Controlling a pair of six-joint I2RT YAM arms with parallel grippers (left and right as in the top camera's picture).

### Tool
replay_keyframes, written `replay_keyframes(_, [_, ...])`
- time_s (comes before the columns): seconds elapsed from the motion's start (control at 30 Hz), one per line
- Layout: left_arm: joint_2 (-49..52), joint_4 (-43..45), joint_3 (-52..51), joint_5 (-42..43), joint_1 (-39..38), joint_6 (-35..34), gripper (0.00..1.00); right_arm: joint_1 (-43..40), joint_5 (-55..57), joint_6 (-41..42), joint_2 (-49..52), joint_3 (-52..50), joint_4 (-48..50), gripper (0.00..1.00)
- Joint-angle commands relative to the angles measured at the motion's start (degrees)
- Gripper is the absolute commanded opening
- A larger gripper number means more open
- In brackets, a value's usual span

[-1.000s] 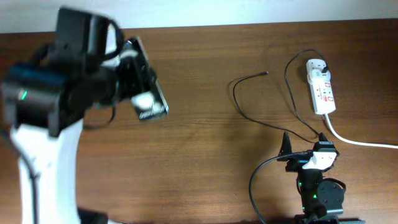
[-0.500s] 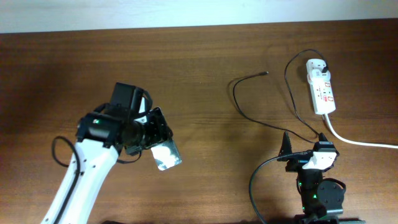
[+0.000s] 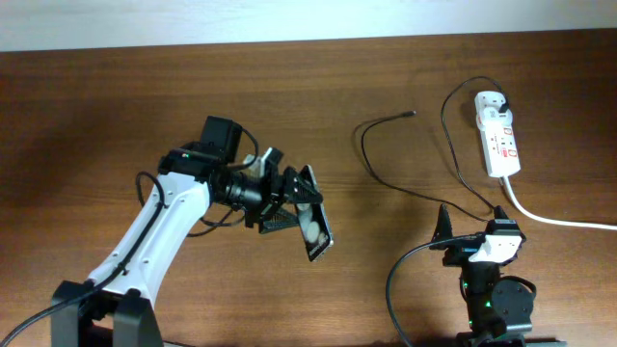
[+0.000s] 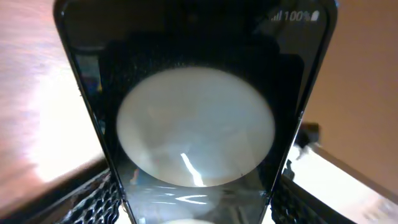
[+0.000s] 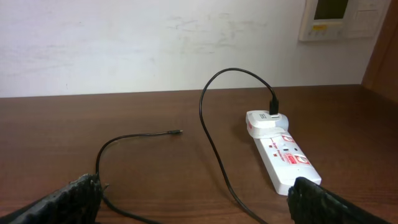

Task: Plug charger to phone and switch on socket
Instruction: 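Lift the phone with the left gripper and turn it upright toward center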

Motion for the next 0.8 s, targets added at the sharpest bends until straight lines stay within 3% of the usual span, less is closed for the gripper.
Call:
replay_keyframes(0.0, [-0.33, 0.15, 0.15, 13.31, 0.83, -0.17, 0.70, 0.33, -0.31, -0.39, -0.44, -0.52, -0.11, 0.98])
replay_keyframes(0.2, [-0.33, 0.11, 0.15, 17.33, 8.61, -3.26, 0.69, 0.33, -0.31, -0.39, -0.44, -0.52, -0.11, 0.98])
replay_keyframes(0.77, [-0.33, -0.13, 0.15, 20.46, 8.61, -3.41, 0.67, 0.33, -0.31, -0.39, -0.44, -0.52, -0.09, 0.98])
